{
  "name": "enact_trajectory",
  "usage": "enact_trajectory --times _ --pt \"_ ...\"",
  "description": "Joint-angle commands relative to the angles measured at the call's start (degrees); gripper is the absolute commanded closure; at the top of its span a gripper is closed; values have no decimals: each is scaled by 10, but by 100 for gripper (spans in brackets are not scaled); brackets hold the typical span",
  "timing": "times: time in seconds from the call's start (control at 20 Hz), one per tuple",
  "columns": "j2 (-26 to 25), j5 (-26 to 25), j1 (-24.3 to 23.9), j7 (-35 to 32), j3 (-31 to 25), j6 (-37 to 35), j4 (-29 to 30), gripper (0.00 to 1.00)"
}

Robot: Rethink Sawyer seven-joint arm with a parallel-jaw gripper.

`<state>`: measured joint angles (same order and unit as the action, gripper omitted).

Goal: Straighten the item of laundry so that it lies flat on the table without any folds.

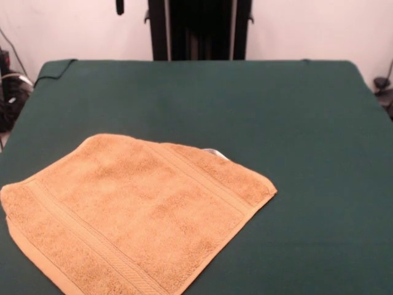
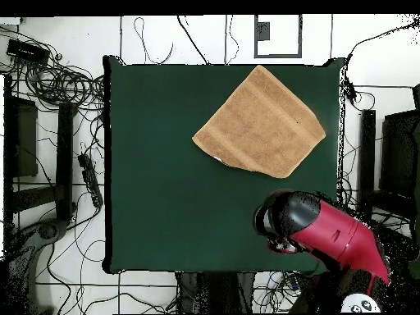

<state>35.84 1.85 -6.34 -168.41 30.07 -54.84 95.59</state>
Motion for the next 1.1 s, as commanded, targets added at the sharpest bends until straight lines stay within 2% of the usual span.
enact_trajectory --times 0.05,0.45,1.1 --pt "-63 40 21 -157 -19 83 17 0" --pt "-122 60 21 -163 -9 140 15 0" --pt "-196 112 36 -178 17 176 -14 0"
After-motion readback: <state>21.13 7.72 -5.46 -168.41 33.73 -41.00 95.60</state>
